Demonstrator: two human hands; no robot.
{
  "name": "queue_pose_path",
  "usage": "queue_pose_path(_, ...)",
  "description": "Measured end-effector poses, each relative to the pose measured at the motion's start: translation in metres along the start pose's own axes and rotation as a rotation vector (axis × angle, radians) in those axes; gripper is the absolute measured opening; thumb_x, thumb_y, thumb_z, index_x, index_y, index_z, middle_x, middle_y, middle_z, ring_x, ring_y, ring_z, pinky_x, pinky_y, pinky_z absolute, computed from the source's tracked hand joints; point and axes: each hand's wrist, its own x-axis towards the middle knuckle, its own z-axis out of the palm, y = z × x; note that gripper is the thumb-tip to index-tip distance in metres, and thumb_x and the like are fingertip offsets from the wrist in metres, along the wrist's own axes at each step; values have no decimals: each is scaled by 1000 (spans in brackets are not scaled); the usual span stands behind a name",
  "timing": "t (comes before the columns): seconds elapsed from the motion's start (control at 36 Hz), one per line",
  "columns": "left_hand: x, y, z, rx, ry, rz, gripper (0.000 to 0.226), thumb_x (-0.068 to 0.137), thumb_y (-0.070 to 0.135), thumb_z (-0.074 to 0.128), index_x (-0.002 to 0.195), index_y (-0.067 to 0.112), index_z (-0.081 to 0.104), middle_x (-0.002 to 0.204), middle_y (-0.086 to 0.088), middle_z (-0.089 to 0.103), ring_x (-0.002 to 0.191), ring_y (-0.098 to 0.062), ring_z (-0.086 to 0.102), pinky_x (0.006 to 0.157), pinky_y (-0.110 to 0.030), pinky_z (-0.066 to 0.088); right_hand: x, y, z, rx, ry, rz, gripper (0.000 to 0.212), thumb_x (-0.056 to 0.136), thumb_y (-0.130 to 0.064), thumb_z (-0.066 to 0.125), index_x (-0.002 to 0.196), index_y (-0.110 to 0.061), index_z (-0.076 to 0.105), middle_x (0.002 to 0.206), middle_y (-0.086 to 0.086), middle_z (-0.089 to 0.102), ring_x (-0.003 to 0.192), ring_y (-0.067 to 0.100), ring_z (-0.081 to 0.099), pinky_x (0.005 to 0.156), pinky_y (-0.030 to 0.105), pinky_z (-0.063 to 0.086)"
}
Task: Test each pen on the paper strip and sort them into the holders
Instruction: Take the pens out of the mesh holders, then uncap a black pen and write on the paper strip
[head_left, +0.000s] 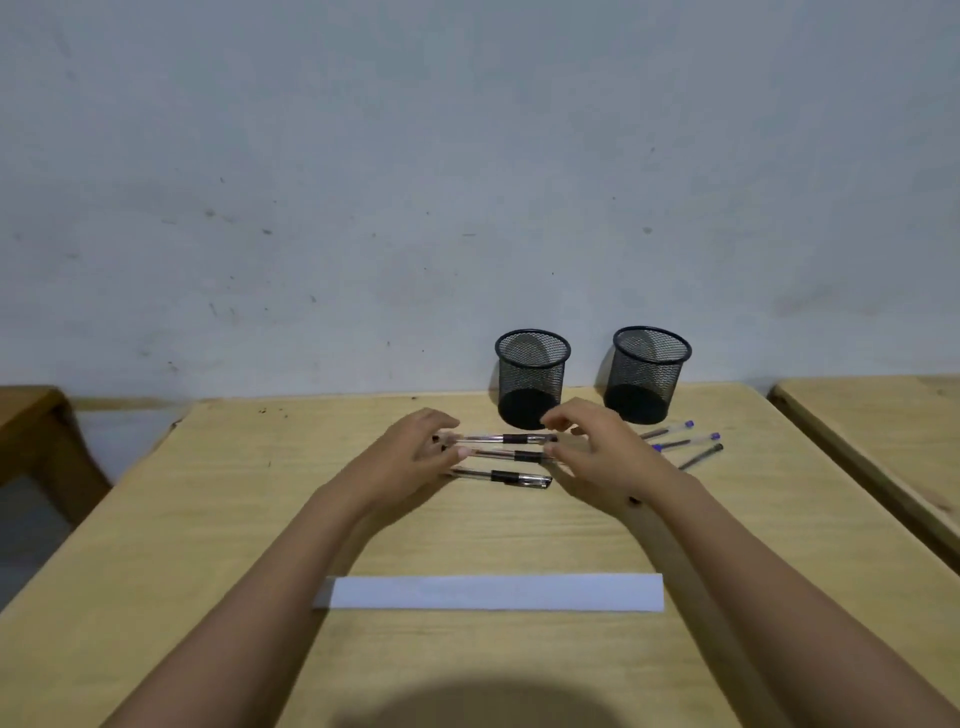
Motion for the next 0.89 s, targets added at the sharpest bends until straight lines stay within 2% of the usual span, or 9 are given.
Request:
queue_pose_path(0.14,-45,-44,-25,90,122,-132,47,92,41,49,130,12,49,138,-1,46,123,-10,42,99,-23,31,8,-31,20,-10,-98,-122,6,85,-19,62,91,-19,63,90,-5,58,81,7,56,76,27,50)
queue_pose_path(0.31,-68,-64,-24,196,24,-254,61,94,45,42,144,12,33,155,-3,23,143,-17,19,115,-30,15,9,-44,43,-171,-181,-130,17,86,-29,59,100,-21,61,98,-6,54,90,12,53,81,35,50)
queue_pose_path(0.47,-68,-59,-24,204,31,-260,60,95,45,41,145,12,31,156,-2,22,143,-16,18,115,-30,15,10,-56,46,-220,-151,-75,14,89,-20,56,100,-19,64,97,-2,53,91,18,54,78,40,50)
queue_pose_path(0.53,-66,-58,-27,192,18,-273,61,94,45,43,144,13,32,155,-2,22,143,-17,19,114,-30,16,10,-58,43,-144,-109,-64,19,89,-16,55,105,-18,66,94,-2,51,88,17,51,77,35,47)
queue_pose_path(0.61,-61,-51,-35,193,-35,-312,57,93,42,48,139,11,39,151,-4,31,138,-20,28,111,-31,23,9,-65,36,44,13,-9,20,88,-10,57,103,-15,68,90,-1,53,82,12,50,69,13,38)
queue_pose_path(0.69,-53,-41,-39,128,1,-305,24,91,35,54,107,17,55,118,-5,55,113,-21,51,88,-29,39,5,-73,27,285,148,68,12,84,-6,64,95,-12,65,87,3,60,77,11,55,67,3,40)
queue_pose_path(0.75,-50,-23,-39,-47,61,-274,26,91,34,55,114,21,56,117,4,54,112,-13,50,90,-27,40,-1,-78,21,447,213,115,11,82,-7,67,89,-11,61,82,4,62,74,14,58,69,10,45)
queue_pose_path(0.83,-47,13,-32,-265,130,-135,39,90,32,58,126,16,55,125,4,55,117,-10,52,100,-22,40,-12,-83,12,710,269,194,12,81,-8,68,90,-6,60,83,8,67,83,23,68,81,32,55)
queue_pose_path(0.89,-47,39,-23,-327,137,-44,36,90,28,58,124,15,56,122,4,58,113,-7,54,95,-16,42,-20,-88,7,890,301,206,10,82,-4,65,91,-3,59,83,5,65,85,25,68,83,32,57)
